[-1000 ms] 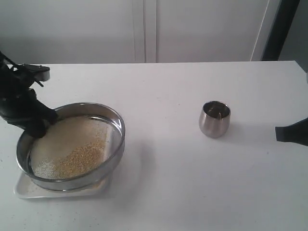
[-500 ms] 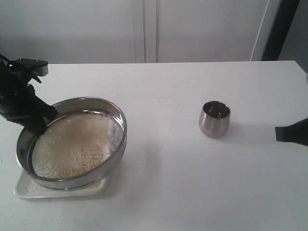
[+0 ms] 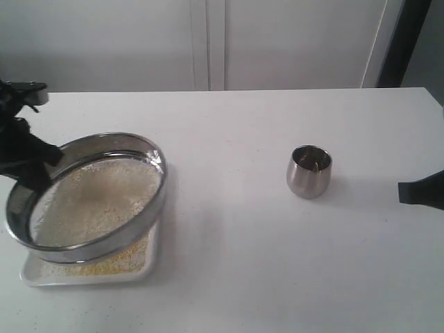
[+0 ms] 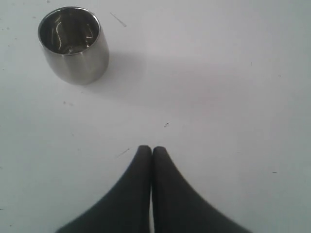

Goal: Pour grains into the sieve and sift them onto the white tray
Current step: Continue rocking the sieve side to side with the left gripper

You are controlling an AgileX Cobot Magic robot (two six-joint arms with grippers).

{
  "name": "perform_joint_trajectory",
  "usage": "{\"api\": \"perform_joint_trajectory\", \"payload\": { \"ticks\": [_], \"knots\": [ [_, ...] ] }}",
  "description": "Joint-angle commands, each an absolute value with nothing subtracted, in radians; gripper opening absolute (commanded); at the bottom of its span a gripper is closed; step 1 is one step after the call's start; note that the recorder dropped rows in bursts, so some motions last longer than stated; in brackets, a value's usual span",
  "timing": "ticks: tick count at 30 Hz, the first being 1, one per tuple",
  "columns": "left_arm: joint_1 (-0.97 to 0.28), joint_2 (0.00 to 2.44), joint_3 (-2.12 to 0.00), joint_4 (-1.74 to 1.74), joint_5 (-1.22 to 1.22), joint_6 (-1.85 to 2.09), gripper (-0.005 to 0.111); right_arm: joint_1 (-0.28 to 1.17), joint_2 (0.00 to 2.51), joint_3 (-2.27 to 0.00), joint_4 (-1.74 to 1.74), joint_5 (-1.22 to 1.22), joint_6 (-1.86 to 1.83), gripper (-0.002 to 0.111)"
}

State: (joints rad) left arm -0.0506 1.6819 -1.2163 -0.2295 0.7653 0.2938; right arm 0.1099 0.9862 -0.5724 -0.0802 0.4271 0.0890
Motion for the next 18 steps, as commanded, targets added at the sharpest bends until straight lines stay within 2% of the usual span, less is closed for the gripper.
{"api": "perform_joint_trajectory", "payload": {
  "ticks": [1, 3, 4, 6, 8, 10, 12, 15, 17, 18],
  "knots": [
    [0.115, 1.651, -1.216, -0.182, 0.759, 0.236, 0.000, 0.112, 0.980, -0.568, -0.082, 0.418, 0.094, 0.000],
    [0.018, 1.665, -1.216, -0.261, 0.719, 0.257, 0.000, 0.112, 0.980, -0.568, -0.082, 0.418, 0.094, 0.000],
    [-0.084, 1.675, -1.216, -0.256, 0.714, 0.289, 0.000, 0.112, 0.980, -0.568, -0.082, 0.420, 0.094, 0.000],
    [-0.142, 1.675, -1.216, -0.177, 0.748, 0.307, 0.000, 0.112, 0.980, -0.568, -0.082, 0.420, 0.094, 0.000],
    [0.005, 1.673, -1.216, -0.058, 0.789, 0.184, 0.000, 0.112, 0.980, -0.568, -0.082, 0.420, 0.094, 0.000],
    [0.085, 1.671, -1.216, -0.148, 0.777, 0.180, 0.000, 0.112, 0.980, -0.568, -0.082, 0.420, 0.094, 0.000],
    [0.017, 1.671, -1.202, -0.308, 0.722, 0.299, 0.000, 0.112, 0.980, -0.568, -0.082, 0.418, 0.094, 0.000],
    [-0.141, 1.671, -1.182, -0.203, 0.708, 0.323, 0.000, 0.112, 0.980, -0.568, -0.082, 0.418, 0.094, 0.000],
    [-0.098, 1.664, -1.177, -0.040, 0.735, 0.199, 0.000, 0.112, 0.980, -0.568, -0.082, 0.418, 0.094, 0.000],
    [0.003, 1.646, -1.169, -0.029, 0.737, 0.182, 0.000, 0.112, 0.980, -0.568, -0.082, 0.420, 0.094, 0.000]
  ]
}}
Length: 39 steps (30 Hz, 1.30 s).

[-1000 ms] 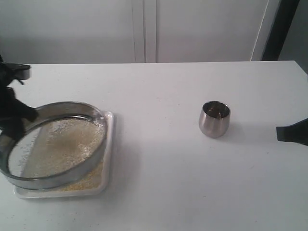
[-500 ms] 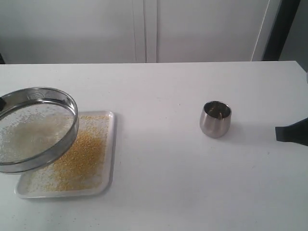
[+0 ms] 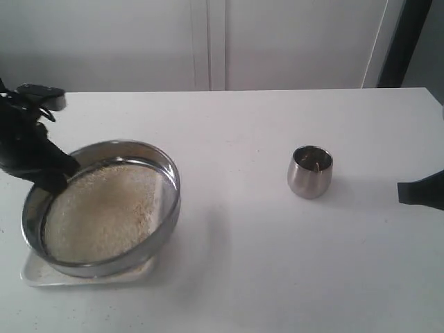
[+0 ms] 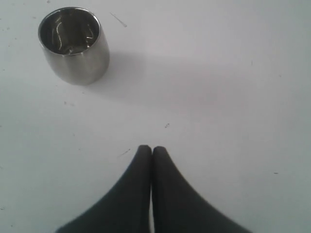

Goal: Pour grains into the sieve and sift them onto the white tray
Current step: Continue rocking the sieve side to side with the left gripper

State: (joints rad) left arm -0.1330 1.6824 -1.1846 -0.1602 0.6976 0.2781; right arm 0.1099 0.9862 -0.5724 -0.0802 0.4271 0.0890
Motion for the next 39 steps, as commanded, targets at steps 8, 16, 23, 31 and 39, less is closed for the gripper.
{"api": "perform_joint_trajectory", "payload": {
  "ticks": [8, 16, 23, 31, 39],
  "knots": [
    [-0.067, 1.606, -1.102, -0.168, 0.690, 0.334, 0.000, 0.112, 0.980, -0.568, -0.082, 0.421, 0.094, 0.000],
    [0.155, 1.631, -1.154, -0.344, 0.824, 0.336, 0.000, 0.112, 0.980, -0.568, -0.082, 0.418, 0.094, 0.000],
    [0.137, 1.576, -1.130, -0.326, 0.933, 0.309, 0.000, 0.112, 0.980, -0.568, -0.082, 0.419, 0.094, 0.000],
    [0.121, 1.693, -1.329, -0.192, 0.998, 0.202, 0.000, 0.112, 0.980, -0.568, -0.082, 0.419, 0.094, 0.000],
    [0.029, 1.574, -1.117, -0.206, 0.621, 0.212, 0.000, 0.112, 0.980, -0.568, -0.082, 0.419, 0.094, 0.000]
  ]
}}
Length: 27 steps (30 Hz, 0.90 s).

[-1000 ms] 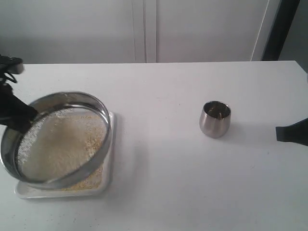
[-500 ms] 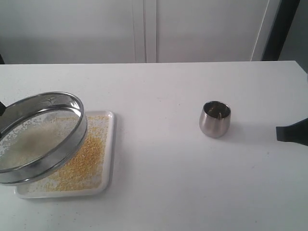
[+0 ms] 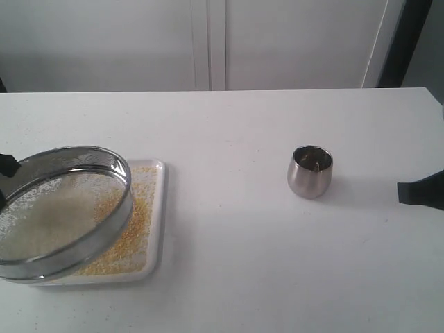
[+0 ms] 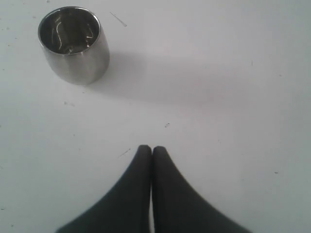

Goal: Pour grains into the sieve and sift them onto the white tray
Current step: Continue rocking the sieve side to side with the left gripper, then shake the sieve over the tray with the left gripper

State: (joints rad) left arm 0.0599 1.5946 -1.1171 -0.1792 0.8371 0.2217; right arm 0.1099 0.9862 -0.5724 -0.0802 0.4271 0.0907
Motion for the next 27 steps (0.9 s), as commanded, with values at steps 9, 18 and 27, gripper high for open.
{"api": "perform_joint_trajectory", "payload": {
  "ticks": [9, 18, 27],
  "knots": [
    [-0.049, 1.590, -1.141, -0.168, 0.753, 0.156, 0.000, 0.112, 0.980, -0.568, -0.082, 0.419, 0.094, 0.000],
    [-0.016, 1.718, -1.285, -0.148, 0.956, 0.172, 0.000, 0.112, 0.980, -0.568, -0.082, 0.419, 0.094, 0.000],
    [-0.001, 1.764, -1.375, -0.100, 1.005, 0.144, 0.000, 0.112, 0.980, -0.568, -0.082, 0.419, 0.094, 0.000]
  ]
}}
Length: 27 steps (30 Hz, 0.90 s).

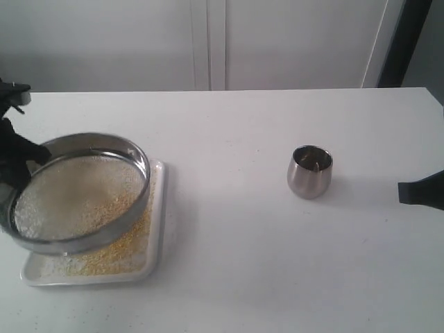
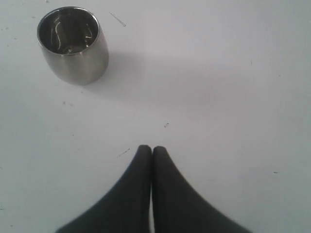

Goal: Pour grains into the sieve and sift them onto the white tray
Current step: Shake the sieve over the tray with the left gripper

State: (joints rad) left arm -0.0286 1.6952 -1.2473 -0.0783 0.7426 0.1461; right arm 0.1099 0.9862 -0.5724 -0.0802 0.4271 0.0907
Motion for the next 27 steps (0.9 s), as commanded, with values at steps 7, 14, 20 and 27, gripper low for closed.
{"api": "perform_joint_trajectory", "payload": {
  "ticks": [7, 14, 20, 27],
  "knots": [
    [-0.041, 1.604, -1.121, -0.156, 0.522, 0.179, 0.000, 0.112, 0.980, -0.568, -0.082, 0.419, 0.094, 0.000],
    [-0.028, 1.701, -1.331, -0.139, 0.979, 0.164, 0.000, 0.112, 0.980, -0.568, -0.082, 0.420, 0.094, 0.000],
    [-0.024, 1.565, -1.130, -0.070, 0.552, 0.109, 0.000, 0.112, 0.980, -0.568, -0.082, 0.418, 0.094, 0.000],
    [-0.028, 1.614, -1.139, -0.099, 0.798, 0.163, 0.000, 0.112, 0.980, -0.568, -0.082, 0.418, 0.094, 0.000]
  ]
}}
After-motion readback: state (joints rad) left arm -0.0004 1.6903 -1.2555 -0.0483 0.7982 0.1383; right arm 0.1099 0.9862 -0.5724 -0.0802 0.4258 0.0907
